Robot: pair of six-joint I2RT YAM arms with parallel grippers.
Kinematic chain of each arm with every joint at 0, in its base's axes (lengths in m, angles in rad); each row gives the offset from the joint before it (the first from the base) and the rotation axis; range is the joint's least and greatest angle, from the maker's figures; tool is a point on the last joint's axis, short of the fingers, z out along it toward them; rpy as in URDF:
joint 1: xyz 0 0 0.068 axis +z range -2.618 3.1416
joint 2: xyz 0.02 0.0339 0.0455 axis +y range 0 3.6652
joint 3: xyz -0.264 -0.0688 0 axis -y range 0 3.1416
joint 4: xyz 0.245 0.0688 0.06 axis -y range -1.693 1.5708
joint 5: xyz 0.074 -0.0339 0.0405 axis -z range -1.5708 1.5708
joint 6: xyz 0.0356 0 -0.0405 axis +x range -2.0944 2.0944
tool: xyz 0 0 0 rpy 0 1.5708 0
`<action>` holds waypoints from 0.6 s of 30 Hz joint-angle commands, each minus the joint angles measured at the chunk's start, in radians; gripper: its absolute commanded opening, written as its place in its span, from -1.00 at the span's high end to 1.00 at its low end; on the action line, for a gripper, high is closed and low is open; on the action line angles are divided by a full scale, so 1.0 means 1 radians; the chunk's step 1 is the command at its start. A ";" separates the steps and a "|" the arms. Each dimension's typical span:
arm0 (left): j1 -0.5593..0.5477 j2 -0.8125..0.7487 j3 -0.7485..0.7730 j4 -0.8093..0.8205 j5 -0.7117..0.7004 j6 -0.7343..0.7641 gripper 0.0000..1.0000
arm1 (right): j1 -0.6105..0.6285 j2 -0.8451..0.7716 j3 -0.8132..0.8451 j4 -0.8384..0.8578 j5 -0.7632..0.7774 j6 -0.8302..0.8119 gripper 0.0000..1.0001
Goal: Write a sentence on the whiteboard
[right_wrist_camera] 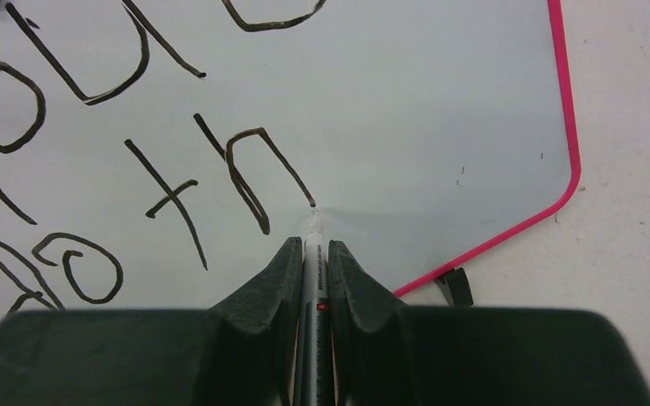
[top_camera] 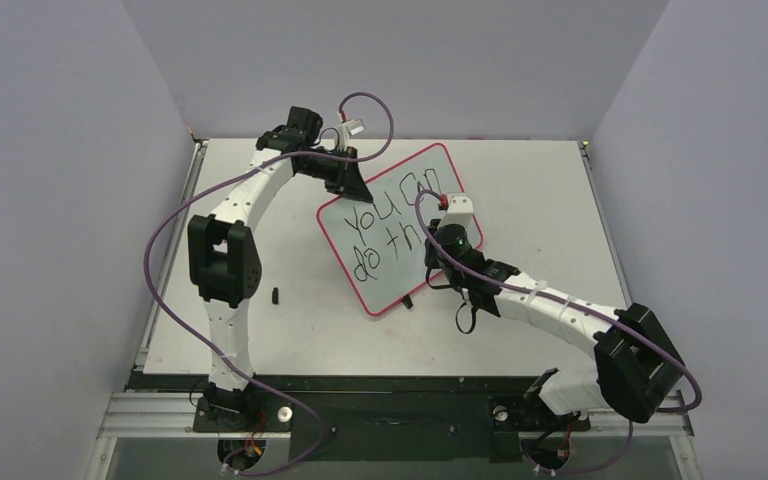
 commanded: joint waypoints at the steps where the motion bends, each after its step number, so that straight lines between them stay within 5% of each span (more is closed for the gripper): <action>1: -0.007 -0.034 0.035 0.003 -0.099 0.076 1.00 | -0.007 -0.062 0.046 0.004 0.019 -0.008 1.00; 18: -0.007 -0.032 0.036 -0.001 -0.100 0.081 1.00 | -0.088 0.076 0.207 0.023 -0.049 -0.011 1.00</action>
